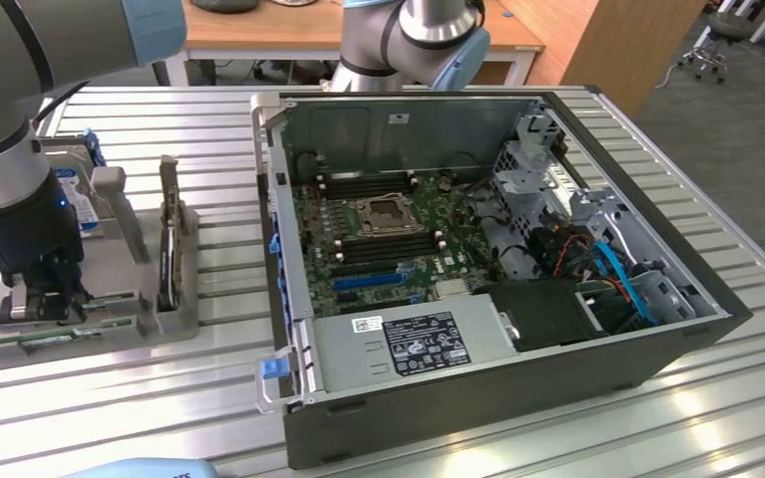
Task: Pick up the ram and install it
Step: 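Pick up the ram and move it above insertion slot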
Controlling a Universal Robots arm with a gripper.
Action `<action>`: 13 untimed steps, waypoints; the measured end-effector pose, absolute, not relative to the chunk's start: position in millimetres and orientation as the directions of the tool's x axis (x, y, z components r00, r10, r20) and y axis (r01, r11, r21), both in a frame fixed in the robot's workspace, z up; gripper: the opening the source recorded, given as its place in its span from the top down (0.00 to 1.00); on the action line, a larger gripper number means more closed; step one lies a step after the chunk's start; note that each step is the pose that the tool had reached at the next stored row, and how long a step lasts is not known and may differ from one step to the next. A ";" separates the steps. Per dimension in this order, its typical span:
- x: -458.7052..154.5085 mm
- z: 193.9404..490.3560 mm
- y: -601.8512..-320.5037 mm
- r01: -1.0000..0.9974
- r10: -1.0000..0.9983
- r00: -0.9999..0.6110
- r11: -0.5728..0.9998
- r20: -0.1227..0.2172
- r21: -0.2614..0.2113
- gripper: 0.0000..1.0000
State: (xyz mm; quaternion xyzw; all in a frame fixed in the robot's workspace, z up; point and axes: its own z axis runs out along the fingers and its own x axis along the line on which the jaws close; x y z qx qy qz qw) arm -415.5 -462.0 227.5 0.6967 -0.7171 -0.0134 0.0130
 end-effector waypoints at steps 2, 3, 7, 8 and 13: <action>-415.5 227.4 -463.4 -0.999 -1.000 -0.028 0.028 0.000 0.037 0.71; -415.5 227.4 -463.8 -0.999 -1.000 -0.028 0.028 0.000 0.037 0.71; -415.5 226.4 -464.0 -0.999 -1.000 -0.028 0.028 0.000 0.037 0.71; -415.5 225.7 -464.0 -0.999 -1.000 -0.028 0.028 0.000 0.037 0.71; -415.5 221.3 -464.0 -0.999 -1.000 -0.027 0.027 0.000 0.037 0.71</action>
